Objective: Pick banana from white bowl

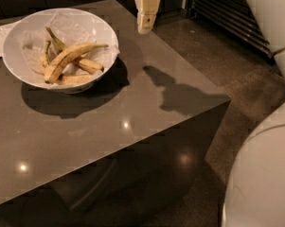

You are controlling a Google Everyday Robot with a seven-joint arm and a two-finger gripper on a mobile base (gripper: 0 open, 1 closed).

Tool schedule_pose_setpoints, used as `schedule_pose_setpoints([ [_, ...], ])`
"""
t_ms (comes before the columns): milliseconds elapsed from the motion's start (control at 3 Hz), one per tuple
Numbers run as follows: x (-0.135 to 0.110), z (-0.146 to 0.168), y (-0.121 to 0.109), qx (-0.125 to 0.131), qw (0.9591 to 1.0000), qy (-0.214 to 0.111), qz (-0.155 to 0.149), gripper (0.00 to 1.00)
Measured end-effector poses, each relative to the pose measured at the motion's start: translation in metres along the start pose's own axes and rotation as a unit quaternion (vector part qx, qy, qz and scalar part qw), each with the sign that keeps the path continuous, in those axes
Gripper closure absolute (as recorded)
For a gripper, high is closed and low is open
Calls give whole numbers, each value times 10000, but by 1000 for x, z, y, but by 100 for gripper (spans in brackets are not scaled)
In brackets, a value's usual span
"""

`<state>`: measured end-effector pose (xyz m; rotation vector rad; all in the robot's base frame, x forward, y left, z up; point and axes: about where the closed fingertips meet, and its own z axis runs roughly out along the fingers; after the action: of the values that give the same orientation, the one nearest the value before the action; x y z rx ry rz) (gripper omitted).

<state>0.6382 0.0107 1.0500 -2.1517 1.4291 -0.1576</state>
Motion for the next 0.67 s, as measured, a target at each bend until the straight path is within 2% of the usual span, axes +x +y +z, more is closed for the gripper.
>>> schedule_pose_setpoints([
  [333, -26, 27, -14, -199, 9981, -264, -513, 0],
  [667, -58, 61, -22, -484, 9902, -480, -1219, 0],
])
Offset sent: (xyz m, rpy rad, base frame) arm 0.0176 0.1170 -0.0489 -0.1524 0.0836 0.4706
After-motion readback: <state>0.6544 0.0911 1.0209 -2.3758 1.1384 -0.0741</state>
